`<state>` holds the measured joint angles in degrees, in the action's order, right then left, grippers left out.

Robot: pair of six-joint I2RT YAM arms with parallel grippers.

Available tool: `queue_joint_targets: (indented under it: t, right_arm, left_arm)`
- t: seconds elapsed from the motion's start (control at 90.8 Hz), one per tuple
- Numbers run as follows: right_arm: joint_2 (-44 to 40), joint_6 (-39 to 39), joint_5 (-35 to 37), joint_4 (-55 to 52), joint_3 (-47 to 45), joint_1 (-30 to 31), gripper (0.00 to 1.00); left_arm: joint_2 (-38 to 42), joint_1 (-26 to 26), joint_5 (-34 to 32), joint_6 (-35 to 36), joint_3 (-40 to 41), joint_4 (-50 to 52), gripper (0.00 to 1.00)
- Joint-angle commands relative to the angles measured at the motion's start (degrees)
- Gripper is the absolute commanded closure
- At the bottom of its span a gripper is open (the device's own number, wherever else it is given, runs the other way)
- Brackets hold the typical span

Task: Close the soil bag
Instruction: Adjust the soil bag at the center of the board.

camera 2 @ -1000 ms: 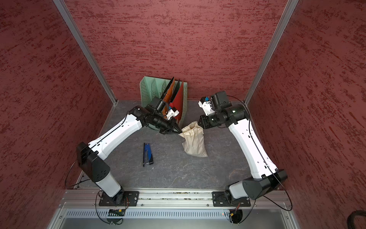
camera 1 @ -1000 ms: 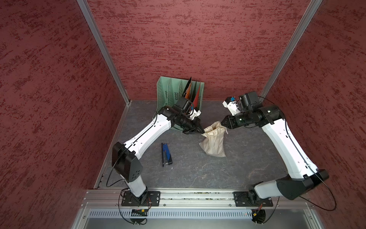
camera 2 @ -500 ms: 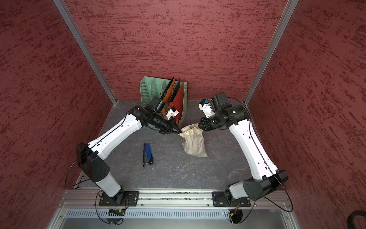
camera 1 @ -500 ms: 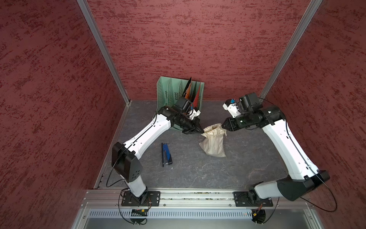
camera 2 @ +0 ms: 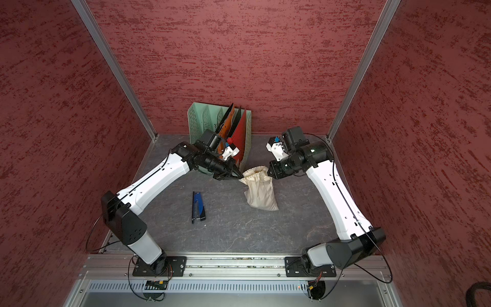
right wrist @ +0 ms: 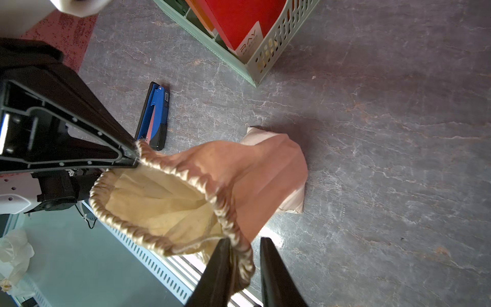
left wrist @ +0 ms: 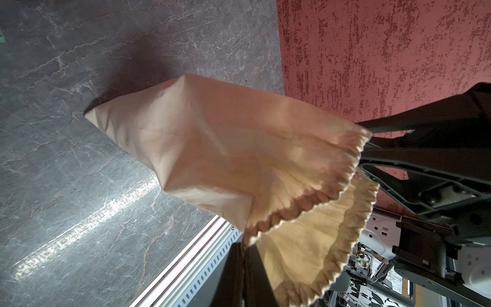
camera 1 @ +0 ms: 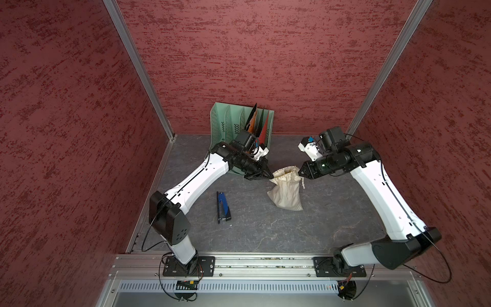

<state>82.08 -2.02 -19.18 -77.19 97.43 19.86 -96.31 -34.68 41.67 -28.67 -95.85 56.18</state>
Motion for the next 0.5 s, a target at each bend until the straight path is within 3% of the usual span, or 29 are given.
queue_joint_targets:
  t: [0.0, 0.132, 0.485]
  right_arm:
    - [-0.5, 0.3, -1.2, 1.1, -0.5, -0.3, 0.81]
    - [-0.7, 0.9, -1.4, 1.6, -0.4, -0.4, 1.0]
    - [-3.6, 3.8, 3.0, 4.1, 2.5, -0.5, 1.0]
  left_arm:
    - [1.7, 0.1, -0.4, 0.3, 0.6, -0.1, 1.0]
    - [1.9, 0.1, -0.5, 0.2, 0.8, -0.1, 1.0]
    - [1.3, 0.1, -0.5, 0.4, 0.1, 0.3, 1.0]
